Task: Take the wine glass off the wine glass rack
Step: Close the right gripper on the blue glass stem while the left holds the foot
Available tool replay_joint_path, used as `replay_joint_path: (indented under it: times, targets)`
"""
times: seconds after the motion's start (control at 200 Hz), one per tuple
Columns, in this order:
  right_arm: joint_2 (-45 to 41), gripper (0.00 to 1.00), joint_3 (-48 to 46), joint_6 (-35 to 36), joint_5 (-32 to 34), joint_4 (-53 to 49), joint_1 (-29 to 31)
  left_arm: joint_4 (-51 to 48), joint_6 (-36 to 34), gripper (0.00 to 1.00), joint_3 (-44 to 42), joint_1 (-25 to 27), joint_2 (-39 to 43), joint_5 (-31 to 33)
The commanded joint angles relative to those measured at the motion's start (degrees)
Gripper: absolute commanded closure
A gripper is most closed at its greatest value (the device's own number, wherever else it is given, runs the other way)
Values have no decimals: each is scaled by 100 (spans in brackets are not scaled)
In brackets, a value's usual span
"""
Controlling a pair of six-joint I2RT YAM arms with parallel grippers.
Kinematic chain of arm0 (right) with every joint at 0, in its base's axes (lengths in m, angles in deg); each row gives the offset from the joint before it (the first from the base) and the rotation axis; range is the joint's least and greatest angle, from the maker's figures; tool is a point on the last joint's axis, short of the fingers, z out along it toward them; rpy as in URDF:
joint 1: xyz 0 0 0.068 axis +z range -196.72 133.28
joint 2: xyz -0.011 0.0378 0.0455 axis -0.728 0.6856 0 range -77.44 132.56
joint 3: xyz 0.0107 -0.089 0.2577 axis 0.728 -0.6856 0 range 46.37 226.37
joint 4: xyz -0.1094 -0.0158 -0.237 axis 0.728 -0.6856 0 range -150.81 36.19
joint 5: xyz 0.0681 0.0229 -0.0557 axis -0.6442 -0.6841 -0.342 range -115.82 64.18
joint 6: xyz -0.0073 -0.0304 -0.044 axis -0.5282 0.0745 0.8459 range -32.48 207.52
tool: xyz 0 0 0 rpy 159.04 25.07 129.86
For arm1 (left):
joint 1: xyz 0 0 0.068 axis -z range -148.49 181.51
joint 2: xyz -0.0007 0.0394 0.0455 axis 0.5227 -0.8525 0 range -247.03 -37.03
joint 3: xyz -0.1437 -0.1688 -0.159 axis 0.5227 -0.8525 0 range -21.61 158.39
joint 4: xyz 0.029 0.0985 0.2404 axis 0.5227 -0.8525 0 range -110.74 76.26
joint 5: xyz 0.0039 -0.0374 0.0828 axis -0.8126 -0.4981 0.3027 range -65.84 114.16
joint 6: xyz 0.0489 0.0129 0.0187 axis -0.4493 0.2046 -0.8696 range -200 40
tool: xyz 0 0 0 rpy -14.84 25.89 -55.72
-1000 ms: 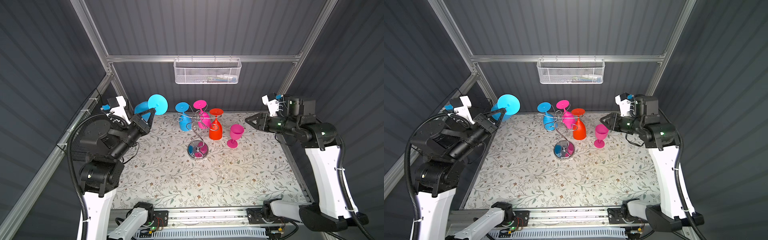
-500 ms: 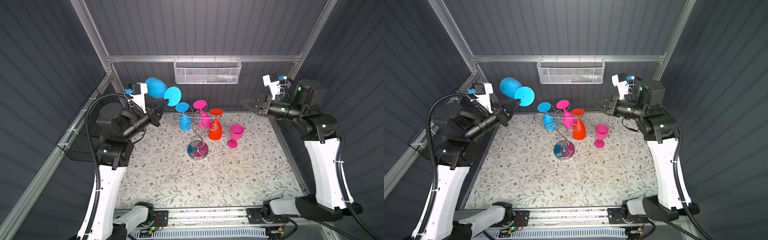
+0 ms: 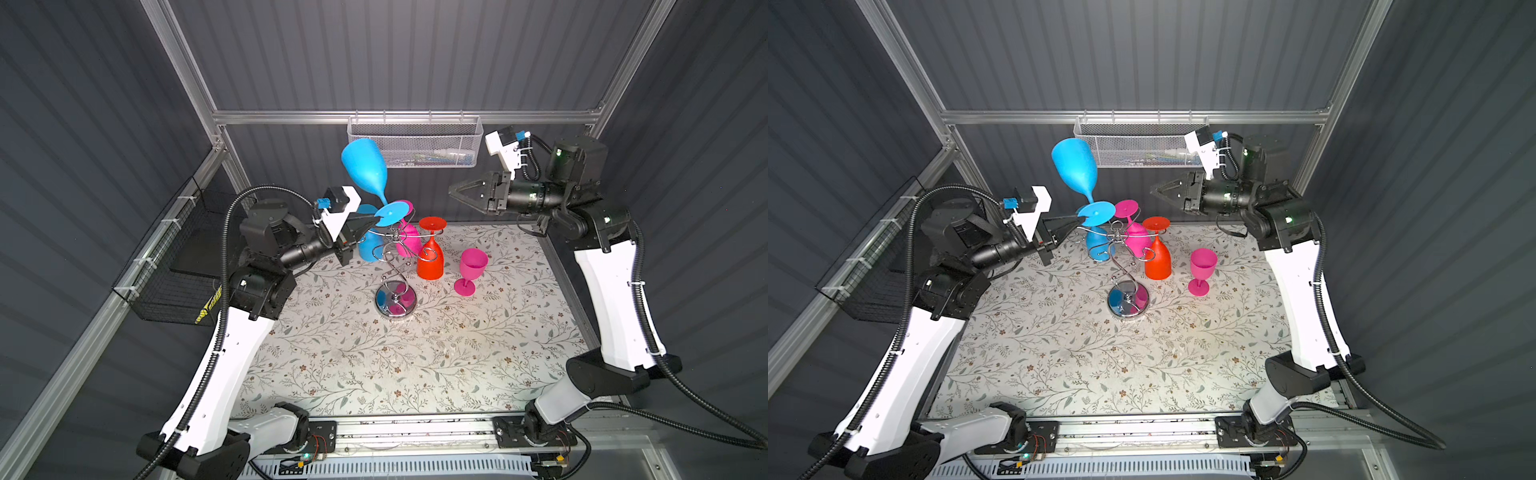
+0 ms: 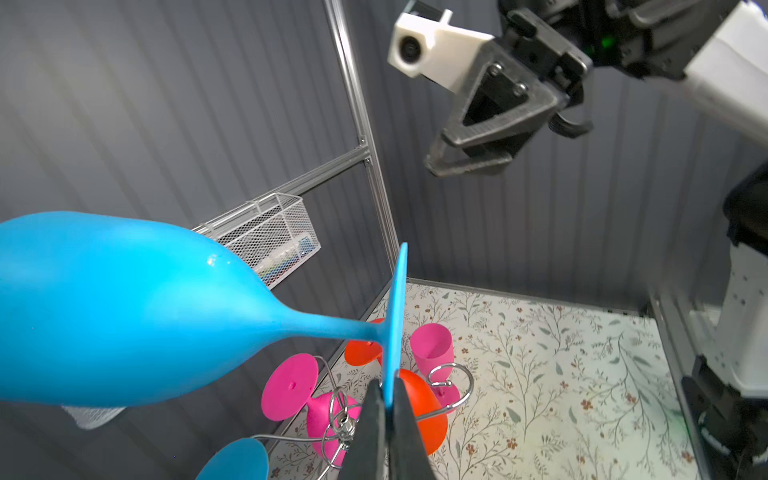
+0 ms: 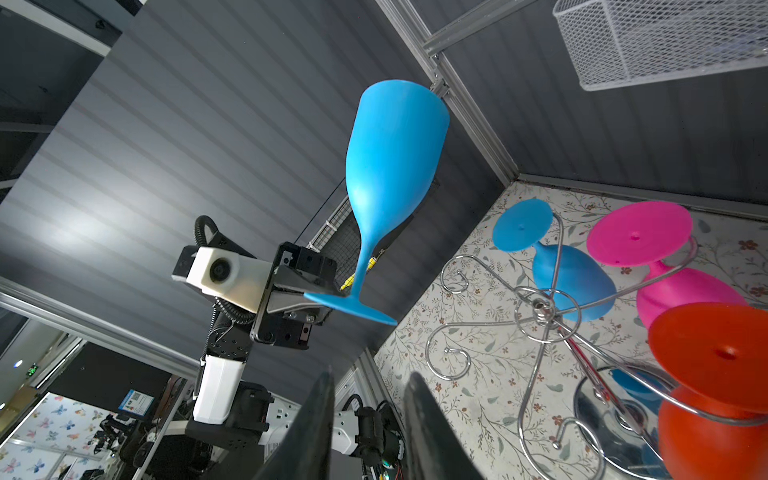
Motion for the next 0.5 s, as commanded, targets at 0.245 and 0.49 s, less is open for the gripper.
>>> replay_joint_path:
  times: [0.245, 0.49]
  targets:
    - [59, 67, 140, 1324, 952, -1613, 463, -663, -2566, 100, 45, 1262, -142, 1369]
    - [-65, 66, -293, 1386, 1232, -1616, 662, -382, -3072, 100, -188, 1829, -231, 2155]
